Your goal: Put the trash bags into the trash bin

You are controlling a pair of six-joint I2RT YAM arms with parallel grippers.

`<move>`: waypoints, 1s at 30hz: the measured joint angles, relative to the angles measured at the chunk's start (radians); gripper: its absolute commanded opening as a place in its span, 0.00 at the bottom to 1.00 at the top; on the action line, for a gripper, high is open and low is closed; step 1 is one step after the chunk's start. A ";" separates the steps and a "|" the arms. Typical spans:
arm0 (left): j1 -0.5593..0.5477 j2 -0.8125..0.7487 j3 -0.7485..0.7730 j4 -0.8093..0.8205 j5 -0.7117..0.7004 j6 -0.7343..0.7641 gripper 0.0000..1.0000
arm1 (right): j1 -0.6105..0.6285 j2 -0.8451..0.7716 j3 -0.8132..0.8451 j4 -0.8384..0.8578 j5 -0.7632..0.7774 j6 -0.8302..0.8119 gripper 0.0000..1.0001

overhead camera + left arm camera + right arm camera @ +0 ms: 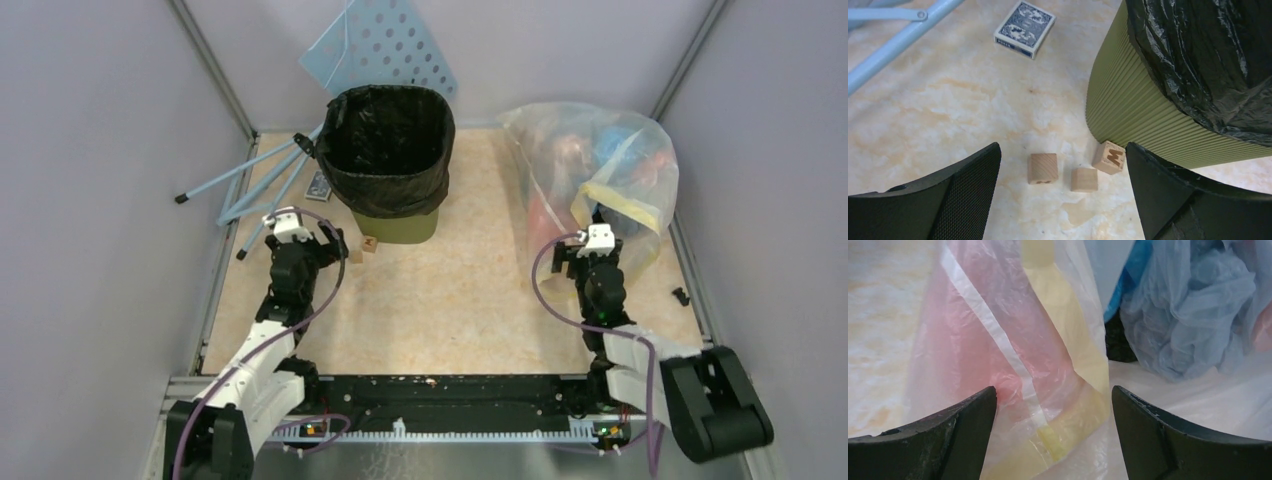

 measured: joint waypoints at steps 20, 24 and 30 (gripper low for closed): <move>0.016 0.407 -0.127 0.520 -0.042 0.255 0.99 | -0.146 0.492 0.072 0.388 0.097 0.082 0.91; 0.018 0.539 -0.118 0.594 -0.016 0.328 0.99 | -0.146 0.492 0.072 0.391 0.097 0.088 0.91; 0.020 0.695 -0.118 0.849 0.079 0.427 0.99 | -0.146 0.492 0.072 0.396 0.097 0.089 0.91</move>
